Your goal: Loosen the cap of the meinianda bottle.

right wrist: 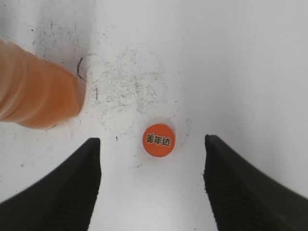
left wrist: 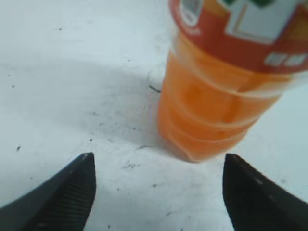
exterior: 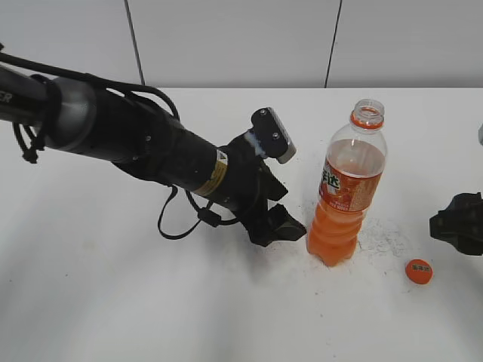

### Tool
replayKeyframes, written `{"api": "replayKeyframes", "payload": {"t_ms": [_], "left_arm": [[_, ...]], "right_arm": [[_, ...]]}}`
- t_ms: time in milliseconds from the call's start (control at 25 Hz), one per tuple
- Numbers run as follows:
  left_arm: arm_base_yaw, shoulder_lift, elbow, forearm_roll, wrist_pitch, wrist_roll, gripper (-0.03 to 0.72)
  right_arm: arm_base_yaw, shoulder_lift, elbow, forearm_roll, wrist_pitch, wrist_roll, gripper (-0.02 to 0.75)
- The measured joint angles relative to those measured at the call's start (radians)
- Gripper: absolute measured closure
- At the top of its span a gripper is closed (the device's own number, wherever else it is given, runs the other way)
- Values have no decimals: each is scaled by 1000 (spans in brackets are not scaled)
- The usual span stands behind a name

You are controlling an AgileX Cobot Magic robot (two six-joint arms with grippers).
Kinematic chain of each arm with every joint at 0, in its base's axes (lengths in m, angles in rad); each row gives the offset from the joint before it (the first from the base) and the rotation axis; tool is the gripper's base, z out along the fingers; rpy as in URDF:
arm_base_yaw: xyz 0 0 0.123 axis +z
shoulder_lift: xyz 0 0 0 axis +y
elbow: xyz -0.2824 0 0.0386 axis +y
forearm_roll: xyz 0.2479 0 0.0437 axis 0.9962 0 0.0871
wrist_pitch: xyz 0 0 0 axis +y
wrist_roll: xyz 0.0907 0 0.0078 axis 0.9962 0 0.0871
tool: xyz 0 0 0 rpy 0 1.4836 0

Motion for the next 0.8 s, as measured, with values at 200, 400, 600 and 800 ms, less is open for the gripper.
{"api": "replayKeyframes", "payload": {"t_ms": [200,400,600,800], "left_arm": [[2,-82,92,-1,149,-1,59],[2,-174,181,-10,457,-1,62],[1,-252,239,-294,800,-1,67],[-16,-354,246,-684,1084,104,79]], "right_arm": [[0,-78,0,1,41,0,245],[0,-152,0,1,108,0,245],[0,-227,0,1,210,0,245],[0,-314,0,13,315,0,245]]}}
